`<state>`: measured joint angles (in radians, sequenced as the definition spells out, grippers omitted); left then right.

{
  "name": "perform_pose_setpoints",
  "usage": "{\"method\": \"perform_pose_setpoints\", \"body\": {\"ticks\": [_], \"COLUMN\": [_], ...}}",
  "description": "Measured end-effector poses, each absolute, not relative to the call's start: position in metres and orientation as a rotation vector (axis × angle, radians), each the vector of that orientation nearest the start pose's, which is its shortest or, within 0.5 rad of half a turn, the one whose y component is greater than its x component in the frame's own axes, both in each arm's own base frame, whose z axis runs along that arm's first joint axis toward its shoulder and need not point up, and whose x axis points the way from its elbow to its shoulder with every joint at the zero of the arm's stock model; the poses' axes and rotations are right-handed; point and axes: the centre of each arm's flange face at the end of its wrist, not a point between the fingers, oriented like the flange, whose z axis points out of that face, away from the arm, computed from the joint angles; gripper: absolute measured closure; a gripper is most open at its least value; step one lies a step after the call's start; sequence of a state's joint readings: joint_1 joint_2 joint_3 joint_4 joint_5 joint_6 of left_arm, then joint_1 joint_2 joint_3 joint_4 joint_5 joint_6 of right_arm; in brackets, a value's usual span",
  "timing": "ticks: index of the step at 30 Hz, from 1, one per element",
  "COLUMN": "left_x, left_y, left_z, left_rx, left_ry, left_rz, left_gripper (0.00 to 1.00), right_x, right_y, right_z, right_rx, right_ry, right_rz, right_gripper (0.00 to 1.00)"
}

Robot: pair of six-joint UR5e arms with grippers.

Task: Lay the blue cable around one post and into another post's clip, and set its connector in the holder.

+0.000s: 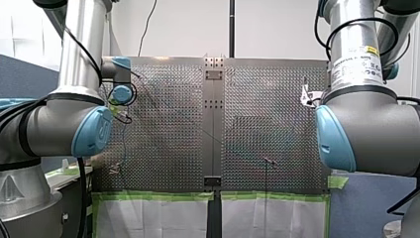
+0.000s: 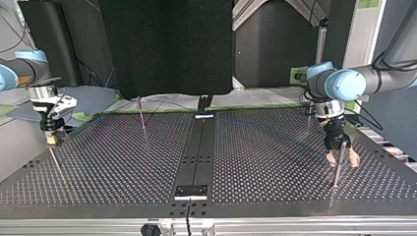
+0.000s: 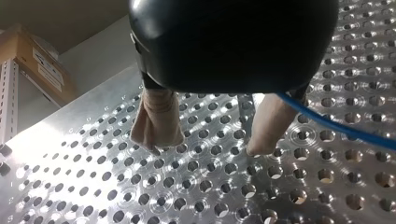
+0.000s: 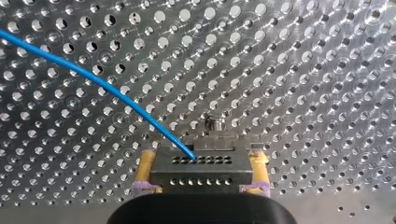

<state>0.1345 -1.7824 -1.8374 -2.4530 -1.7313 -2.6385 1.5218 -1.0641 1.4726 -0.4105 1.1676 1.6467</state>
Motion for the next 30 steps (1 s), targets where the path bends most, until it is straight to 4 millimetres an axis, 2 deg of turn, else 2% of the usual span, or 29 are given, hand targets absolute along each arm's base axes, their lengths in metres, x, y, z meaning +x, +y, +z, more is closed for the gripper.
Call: {"method": "perform_pose_setpoints", "body": {"ticks": [30], "left_x": [0.565], "left_y": [-0.042], "left_z": [0.320], "left_rx": [-0.897], "left_ry": [1.068], "left_rz": [-0.668], "left_gripper": [0.00], "right_x": [0.128], "right_y": [-0.674], "right_z": [0.279], "right_rx": [1.414], "right_ry": [-1.047], "right_rz": [1.556], "right_gripper": [1.00]}}
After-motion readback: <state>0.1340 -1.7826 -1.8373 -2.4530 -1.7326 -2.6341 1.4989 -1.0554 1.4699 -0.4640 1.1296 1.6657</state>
